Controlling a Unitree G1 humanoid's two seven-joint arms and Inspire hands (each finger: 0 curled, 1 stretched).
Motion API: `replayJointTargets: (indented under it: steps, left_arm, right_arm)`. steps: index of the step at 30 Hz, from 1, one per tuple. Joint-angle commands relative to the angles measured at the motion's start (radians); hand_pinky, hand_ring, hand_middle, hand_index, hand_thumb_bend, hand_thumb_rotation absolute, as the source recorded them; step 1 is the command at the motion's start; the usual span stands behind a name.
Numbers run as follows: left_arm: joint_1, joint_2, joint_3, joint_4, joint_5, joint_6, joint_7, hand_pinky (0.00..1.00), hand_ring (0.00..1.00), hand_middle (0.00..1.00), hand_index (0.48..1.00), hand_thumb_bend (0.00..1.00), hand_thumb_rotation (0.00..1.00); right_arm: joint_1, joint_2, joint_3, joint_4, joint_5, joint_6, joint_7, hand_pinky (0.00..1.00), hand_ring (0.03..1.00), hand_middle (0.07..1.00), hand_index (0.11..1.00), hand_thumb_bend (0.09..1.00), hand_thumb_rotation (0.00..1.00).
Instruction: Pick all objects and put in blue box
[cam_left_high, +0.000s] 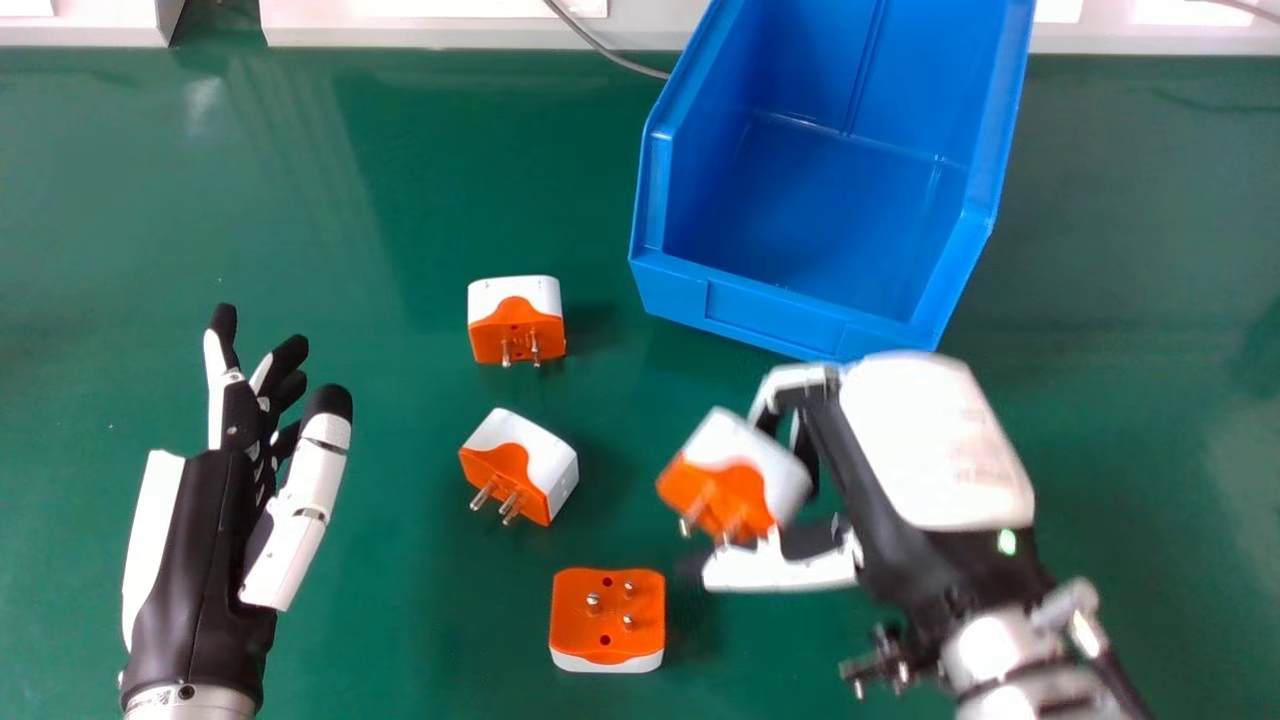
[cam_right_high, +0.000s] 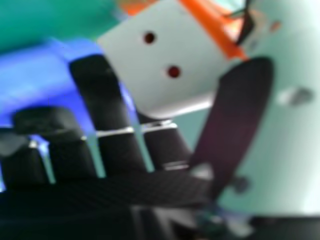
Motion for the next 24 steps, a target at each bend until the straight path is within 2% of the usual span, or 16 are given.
replayJointTargets:
  steps: [1,3,5,9,14,17,20,24]
  left_arm:
    - [-0.013,0.007,0.005,-0.001,-0.001,0.001,0.002,0.89,0.95,0.95,0.964,0.3,0.81]
    - [-0.02,0.008,0.005,0.005,-0.003,0.005,0.001,0.9,0.95,0.95,0.967,0.3,0.82]
    - [-0.027,0.008,0.007,0.014,-0.007,0.005,-0.001,0.9,0.95,0.95,0.968,0.3,0.82]
    - [-0.03,0.003,0.008,0.012,-0.013,0.009,-0.003,0.91,0.95,0.96,0.974,0.29,0.83]
    - [-0.032,0.002,0.009,0.003,-0.019,0.019,-0.007,0.92,0.96,0.96,0.979,0.29,0.84]
    - [-0.03,0.003,0.008,-0.004,-0.016,0.023,-0.007,0.92,0.96,0.96,0.981,0.28,0.84]
    - [-0.027,0.005,0.01,-0.005,-0.013,0.022,-0.006,0.92,0.96,0.96,0.983,0.28,0.85]
    - [-0.025,0.004,0.013,-0.002,-0.017,0.019,-0.006,0.93,0.96,0.96,0.987,0.29,0.86]
  right_arm:
    - [-0.098,0.021,-0.031,-0.016,0.027,-0.035,-0.009,0.01,0.052,0.103,0.124,0.407,0.21]
    - [-0.186,0.035,-0.052,0.03,0.05,-0.053,-0.022,0.01,0.052,0.1,0.117,0.436,0.13]
    - [-0.266,0.045,-0.07,0.092,0.062,-0.068,-0.046,0.01,0.052,0.1,0.116,0.44,0.11]
    - [-0.408,0.059,-0.098,0.21,0.038,-0.058,-0.103,0.01,0.049,0.099,0.115,0.445,0.07]
    - [-0.539,0.057,-0.115,0.315,-0.007,-0.001,-0.137,0.01,0.052,0.099,0.121,0.446,0.05]
    - [-0.597,0.064,-0.125,0.357,-0.008,0.04,-0.143,0.01,0.053,0.099,0.124,0.447,0.05]
    - [-0.661,0.069,-0.131,0.403,-0.008,0.086,-0.141,0.01,0.05,0.096,0.125,0.446,0.05]
    - [-0.738,0.062,-0.135,0.487,-0.004,0.121,-0.156,0.01,0.053,0.106,0.155,0.442,0.06]
